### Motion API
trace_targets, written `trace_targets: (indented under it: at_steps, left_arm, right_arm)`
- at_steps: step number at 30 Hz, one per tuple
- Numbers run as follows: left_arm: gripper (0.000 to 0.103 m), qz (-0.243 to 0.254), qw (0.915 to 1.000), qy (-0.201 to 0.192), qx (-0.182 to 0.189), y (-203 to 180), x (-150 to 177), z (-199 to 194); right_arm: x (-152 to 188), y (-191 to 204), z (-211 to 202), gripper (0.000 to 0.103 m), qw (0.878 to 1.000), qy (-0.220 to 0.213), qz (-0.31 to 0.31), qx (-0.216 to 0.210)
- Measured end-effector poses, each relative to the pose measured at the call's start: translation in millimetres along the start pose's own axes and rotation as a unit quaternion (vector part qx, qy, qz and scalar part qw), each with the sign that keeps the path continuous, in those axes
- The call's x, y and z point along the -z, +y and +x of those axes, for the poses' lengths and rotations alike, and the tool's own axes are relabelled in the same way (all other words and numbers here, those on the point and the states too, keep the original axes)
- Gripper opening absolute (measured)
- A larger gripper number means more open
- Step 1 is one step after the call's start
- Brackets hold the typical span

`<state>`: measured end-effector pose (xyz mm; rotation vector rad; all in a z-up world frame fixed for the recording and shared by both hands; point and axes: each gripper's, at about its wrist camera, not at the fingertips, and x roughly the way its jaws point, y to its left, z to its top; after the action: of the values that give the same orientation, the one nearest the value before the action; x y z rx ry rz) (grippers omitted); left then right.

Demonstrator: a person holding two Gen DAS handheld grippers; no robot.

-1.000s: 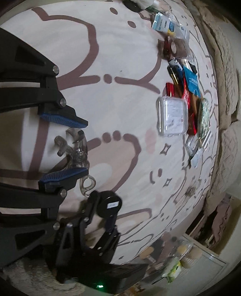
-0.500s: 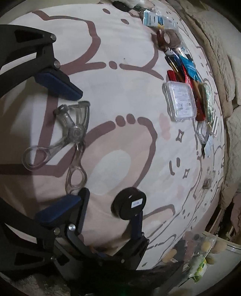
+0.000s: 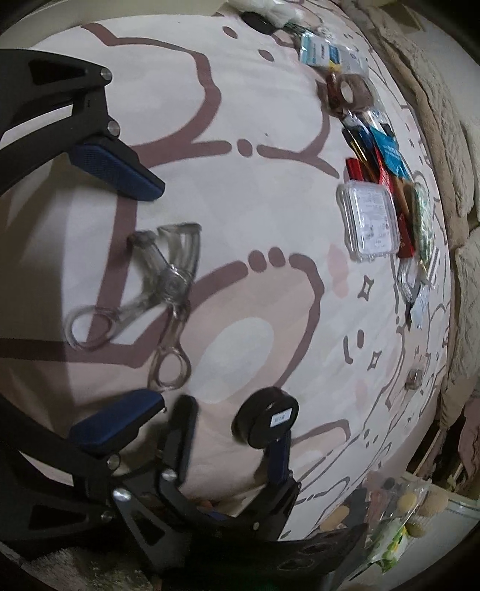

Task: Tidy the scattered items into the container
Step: 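Lift the clear clip tool with the left gripper and regrip it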

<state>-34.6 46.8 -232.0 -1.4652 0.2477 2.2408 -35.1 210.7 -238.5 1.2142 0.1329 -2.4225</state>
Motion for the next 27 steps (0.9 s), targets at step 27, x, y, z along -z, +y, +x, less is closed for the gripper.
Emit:
trace_targets:
  at_steps: [27]
  left_arm:
    - [0.103,-0.059,0.9938,-0.031,-0.089,60,8,-38]
  right_arm:
    - [0,-5,3,0.103,0.999,-0.005,0.013,0.029]
